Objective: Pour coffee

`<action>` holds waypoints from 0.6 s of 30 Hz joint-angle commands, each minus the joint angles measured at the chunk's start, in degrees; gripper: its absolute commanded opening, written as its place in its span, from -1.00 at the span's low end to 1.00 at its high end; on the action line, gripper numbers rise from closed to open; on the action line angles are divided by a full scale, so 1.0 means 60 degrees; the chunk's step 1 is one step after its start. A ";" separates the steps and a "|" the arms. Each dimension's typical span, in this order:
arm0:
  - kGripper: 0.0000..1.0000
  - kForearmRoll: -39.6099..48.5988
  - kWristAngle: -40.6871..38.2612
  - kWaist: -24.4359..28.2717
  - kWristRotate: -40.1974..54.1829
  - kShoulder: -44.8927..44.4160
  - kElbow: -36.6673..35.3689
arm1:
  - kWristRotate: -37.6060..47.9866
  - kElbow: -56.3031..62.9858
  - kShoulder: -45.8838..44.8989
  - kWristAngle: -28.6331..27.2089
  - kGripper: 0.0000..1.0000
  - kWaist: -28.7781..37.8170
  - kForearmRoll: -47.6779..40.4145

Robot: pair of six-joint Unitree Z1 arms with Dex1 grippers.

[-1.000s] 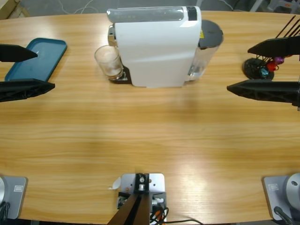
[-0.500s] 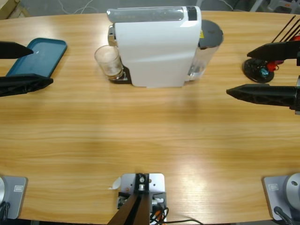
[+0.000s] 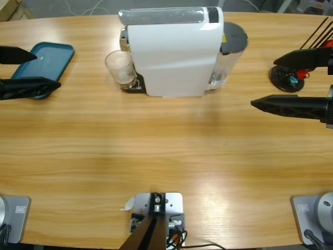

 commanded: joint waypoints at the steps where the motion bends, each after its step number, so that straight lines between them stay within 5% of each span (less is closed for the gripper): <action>1: 1.00 -0.1628 0.0022 0.0316 0.0854 0.1421 0.1069 | -0.0020 0.0353 0.0366 -0.0139 1.00 -0.0100 -0.0041; 18: 1.00 -0.4197 -0.0318 0.0457 0.1226 0.3947 0.1075 | -0.0035 0.0066 0.0902 -0.0300 1.00 -0.0100 0.0304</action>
